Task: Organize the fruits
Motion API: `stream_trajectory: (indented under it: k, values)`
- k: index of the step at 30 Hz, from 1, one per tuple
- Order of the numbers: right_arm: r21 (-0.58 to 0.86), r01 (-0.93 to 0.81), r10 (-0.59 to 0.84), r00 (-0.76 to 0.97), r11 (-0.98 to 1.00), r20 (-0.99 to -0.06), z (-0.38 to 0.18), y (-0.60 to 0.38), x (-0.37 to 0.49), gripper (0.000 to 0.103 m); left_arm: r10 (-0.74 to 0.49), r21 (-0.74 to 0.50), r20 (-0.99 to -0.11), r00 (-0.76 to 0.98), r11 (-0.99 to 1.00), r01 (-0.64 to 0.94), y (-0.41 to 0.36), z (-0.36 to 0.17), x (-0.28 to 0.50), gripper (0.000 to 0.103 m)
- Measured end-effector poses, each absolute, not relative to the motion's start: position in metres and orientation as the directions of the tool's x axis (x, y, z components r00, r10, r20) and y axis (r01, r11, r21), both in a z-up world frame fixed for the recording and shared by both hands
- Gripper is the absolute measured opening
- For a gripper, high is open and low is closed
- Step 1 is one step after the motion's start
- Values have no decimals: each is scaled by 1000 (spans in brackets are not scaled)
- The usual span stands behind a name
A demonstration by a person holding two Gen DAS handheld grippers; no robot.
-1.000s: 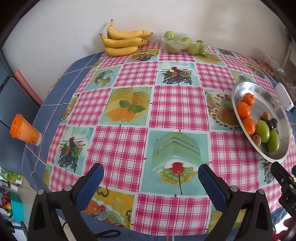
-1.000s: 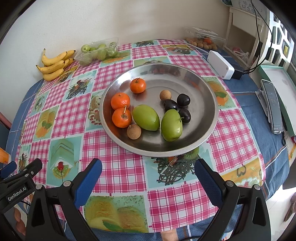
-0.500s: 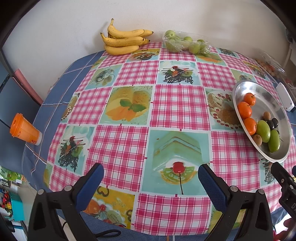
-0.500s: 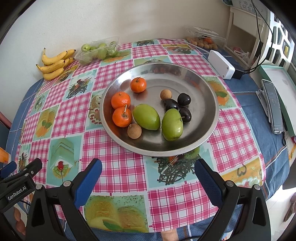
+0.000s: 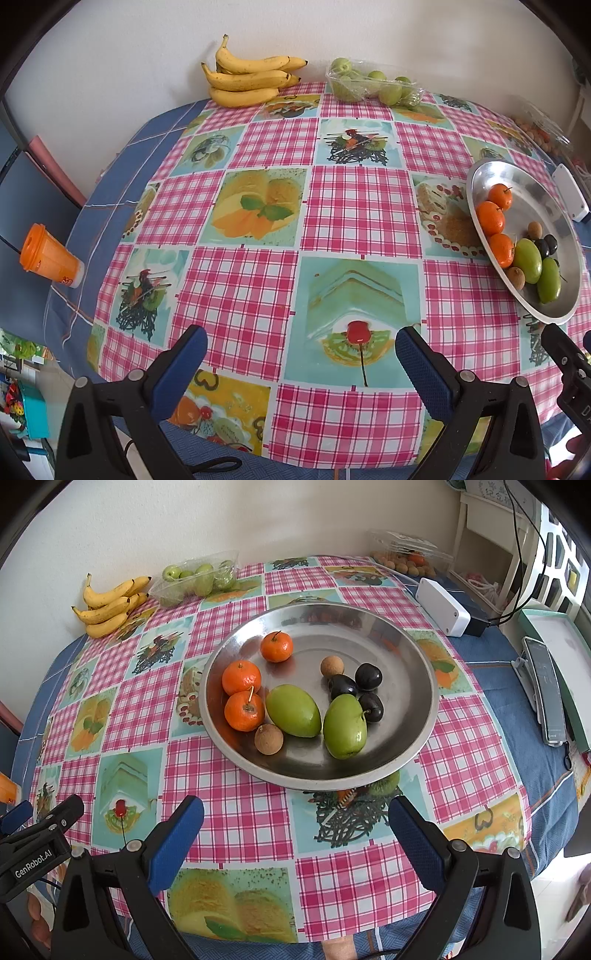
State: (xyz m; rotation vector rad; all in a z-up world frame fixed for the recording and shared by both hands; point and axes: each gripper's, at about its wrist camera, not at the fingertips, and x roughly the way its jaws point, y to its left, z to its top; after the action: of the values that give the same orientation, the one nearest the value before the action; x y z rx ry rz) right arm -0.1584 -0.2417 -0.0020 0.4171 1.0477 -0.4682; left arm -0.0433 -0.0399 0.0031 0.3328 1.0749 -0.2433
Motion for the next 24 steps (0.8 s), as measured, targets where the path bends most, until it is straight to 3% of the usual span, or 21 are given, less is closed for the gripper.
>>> stream_trajectory:
  k: [24]
  values:
    - [103, 550, -164, 415, 829, -895, -3, -242, -158, 100, -33, 147, -890, 456, 923, 355, -39, 3, -43, 103]
